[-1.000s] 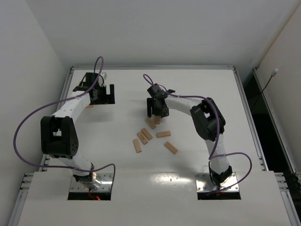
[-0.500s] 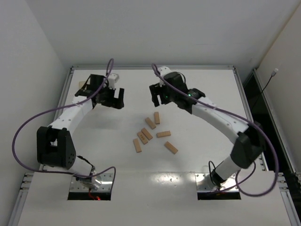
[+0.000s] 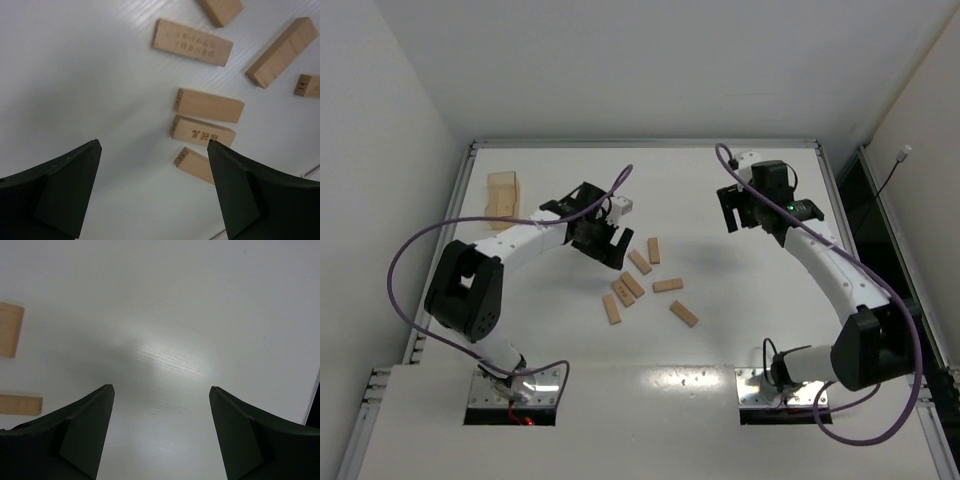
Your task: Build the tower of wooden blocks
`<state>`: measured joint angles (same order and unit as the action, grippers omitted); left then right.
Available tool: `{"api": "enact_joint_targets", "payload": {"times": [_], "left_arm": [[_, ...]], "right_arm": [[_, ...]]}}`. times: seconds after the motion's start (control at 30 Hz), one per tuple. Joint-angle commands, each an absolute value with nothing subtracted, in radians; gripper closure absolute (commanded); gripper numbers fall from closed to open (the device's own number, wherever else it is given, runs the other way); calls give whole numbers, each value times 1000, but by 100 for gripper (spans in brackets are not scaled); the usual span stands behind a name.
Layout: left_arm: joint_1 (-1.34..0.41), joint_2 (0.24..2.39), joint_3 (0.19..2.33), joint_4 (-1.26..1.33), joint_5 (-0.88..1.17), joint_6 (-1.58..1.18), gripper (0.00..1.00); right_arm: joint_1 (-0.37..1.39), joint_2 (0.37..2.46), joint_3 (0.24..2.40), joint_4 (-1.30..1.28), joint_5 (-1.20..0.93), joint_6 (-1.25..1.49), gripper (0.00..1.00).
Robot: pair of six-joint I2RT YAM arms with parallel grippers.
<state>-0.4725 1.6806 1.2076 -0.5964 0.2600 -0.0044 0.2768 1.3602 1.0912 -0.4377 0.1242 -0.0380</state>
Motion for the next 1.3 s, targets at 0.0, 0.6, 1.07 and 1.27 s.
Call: {"api": "enact_joint_targets", "payload": {"times": [0.0,0.6,1.07,1.27], "left_arm": [[-529,1562,1115,-470,138,-224,15],[-657,1836,1405,-623,-130,-641,30],[-666,1980,1482,-646,-152,-686,37],[-666,2026,1503,-646,-152,-686,38]], "right_arm": [[221,1315,1060,-474,51,25,27],[98,1305,1020,-492,-103,84,28],[67,1305,1002,-492,-156,94,28],[58,1315,1011,-511,-178,94,28]]}}
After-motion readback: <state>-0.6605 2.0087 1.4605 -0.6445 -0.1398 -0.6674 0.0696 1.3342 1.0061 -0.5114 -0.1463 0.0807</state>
